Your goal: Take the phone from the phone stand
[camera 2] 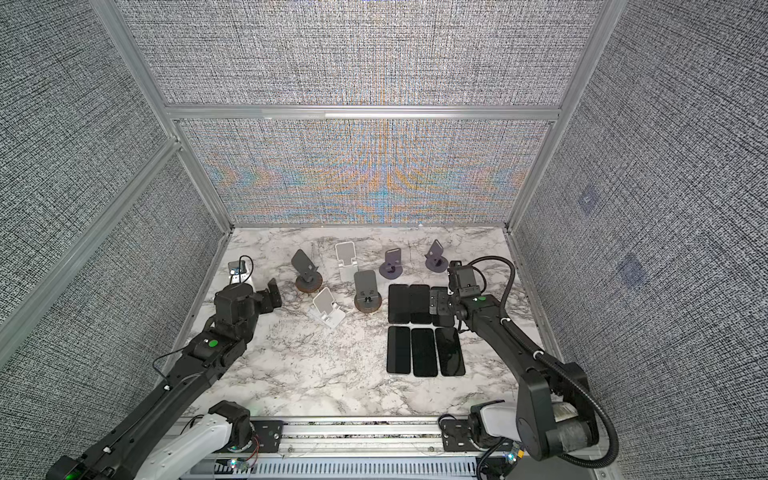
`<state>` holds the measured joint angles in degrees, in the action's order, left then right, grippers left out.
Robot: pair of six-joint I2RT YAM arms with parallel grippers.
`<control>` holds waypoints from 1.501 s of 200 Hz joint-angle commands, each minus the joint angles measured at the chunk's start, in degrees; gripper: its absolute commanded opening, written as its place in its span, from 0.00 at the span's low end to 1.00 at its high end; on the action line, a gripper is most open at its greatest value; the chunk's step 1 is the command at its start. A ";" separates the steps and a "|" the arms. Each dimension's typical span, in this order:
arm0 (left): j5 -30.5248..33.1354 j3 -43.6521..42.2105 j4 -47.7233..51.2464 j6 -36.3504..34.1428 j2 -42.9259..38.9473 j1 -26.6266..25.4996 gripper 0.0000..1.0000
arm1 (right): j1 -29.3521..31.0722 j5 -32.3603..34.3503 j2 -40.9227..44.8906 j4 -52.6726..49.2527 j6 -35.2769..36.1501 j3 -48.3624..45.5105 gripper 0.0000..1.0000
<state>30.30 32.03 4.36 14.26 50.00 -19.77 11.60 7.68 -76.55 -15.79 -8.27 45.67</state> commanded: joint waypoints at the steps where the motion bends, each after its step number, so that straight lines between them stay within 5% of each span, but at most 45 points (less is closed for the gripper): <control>1: 4.97 -5.19 -10.40 -2.19 0.19 3.84 0.98 | -0.01 2.53 -1.72 11.84 4.05 -1.68 0.99; 103: -1.90 -7.88 -44.61 -13.06 29.28 12.29 0.98 | -0.08 8.97 -10.49 53.66 16.11 -16.18 0.99; 180: -3.93 -9.26 -52.95 -12.69 34.95 13.20 0.98 | -5.89 1.90 -9.65 58.12 10.76 -19.81 0.99; 213: -12.03 -10.03 -53.06 -11.50 34.73 16.20 0.98 | -7.72 0.02 -12.36 68.00 9.26 -23.96 0.99; 227: -15.67 -10.94 -53.93 -9.57 35.22 17.78 0.98 | -7.71 0.05 -10.98 63.42 9.07 -22.93 0.99; 245: -16.32 -12.99 -62.77 -12.00 38.85 17.88 0.98 | -7.72 0.01 -12.20 67.61 9.22 -23.92 0.99; 300: -16.28 -12.70 -60.52 -11.29 37.93 17.84 0.98 | -7.76 0.93 -11.80 67.04 8.71 -23.98 0.99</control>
<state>15.00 19.55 -53.82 3.25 87.90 -1.98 3.79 8.12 -88.40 48.56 0.78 21.76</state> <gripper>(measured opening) 0.979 0.991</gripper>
